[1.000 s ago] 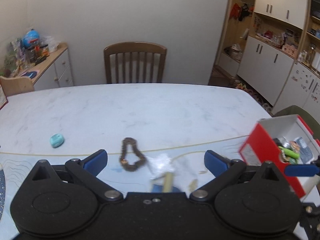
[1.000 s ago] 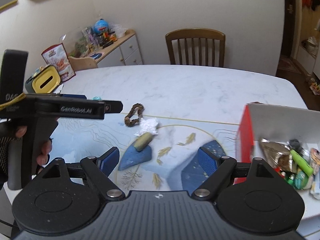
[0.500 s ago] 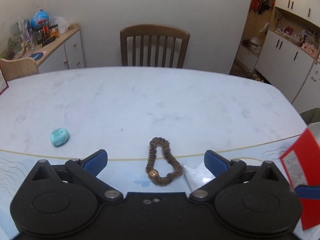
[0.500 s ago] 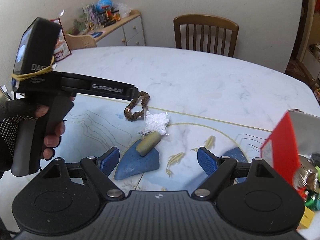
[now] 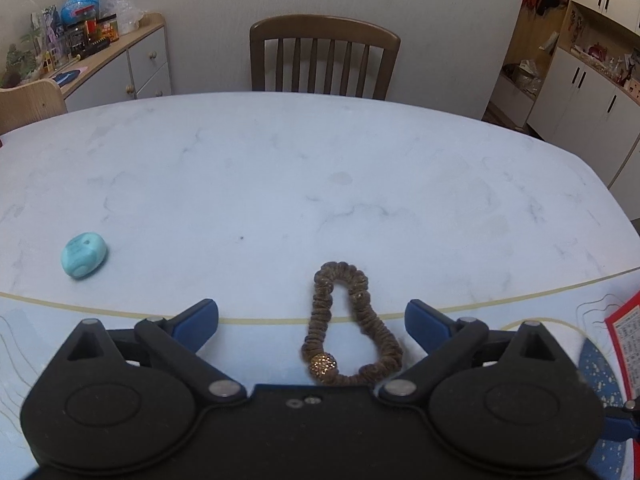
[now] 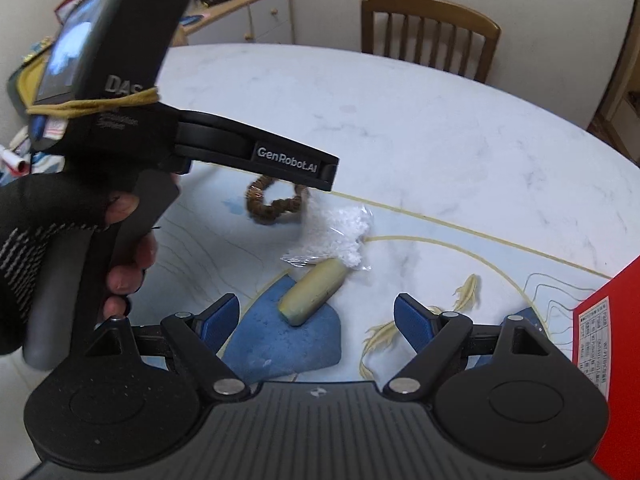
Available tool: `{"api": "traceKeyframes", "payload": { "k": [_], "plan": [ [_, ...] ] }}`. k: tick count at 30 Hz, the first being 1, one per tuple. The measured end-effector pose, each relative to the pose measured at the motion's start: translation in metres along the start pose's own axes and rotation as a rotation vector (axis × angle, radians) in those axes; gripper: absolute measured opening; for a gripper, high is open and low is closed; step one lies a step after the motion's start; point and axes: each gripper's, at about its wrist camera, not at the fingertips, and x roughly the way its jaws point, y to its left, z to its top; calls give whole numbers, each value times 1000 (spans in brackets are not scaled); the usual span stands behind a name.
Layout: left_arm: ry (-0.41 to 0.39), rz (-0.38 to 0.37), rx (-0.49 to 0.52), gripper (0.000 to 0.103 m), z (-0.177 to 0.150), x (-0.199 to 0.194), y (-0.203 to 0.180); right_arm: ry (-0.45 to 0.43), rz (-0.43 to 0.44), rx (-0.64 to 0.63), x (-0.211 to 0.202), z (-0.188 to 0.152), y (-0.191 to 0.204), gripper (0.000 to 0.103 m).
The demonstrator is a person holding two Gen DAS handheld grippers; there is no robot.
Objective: Organize objects
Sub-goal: 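Grasp the beige cylinder with the right tool while the left tool grasps the brown bead bracelet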
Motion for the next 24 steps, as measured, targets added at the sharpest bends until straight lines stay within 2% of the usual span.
{"api": "traceKeyframes", "payload": {
  "k": [4,7,12,15,17,18,23,24],
  "plan": [
    [5,2,0,94,-4,6,1,44,-15,34,16,5,-3,77],
    [7,2,0,82,-8,7,2,63,-6,63,21,6,-5,67],
    [-4,-10,10,74,-12,5,0,78,1,87,27,9,-8,55],
    [-9,-18,10,62,-13,2,-1,77,17,86,27,11,-8,48],
    [-7,-30,6,55,-13,0,-1,81,34,86,25,12,-6,38],
    [-6,-35,5,53,-14,-1,-1,84,38,84,25,12,-6,36],
    [8,-72,-21,29,-10,-1,2,90,49,82,23,10,-7,24],
    [12,-78,-30,27,-10,-1,3,91,46,81,24,10,-8,24]
  ]
}}
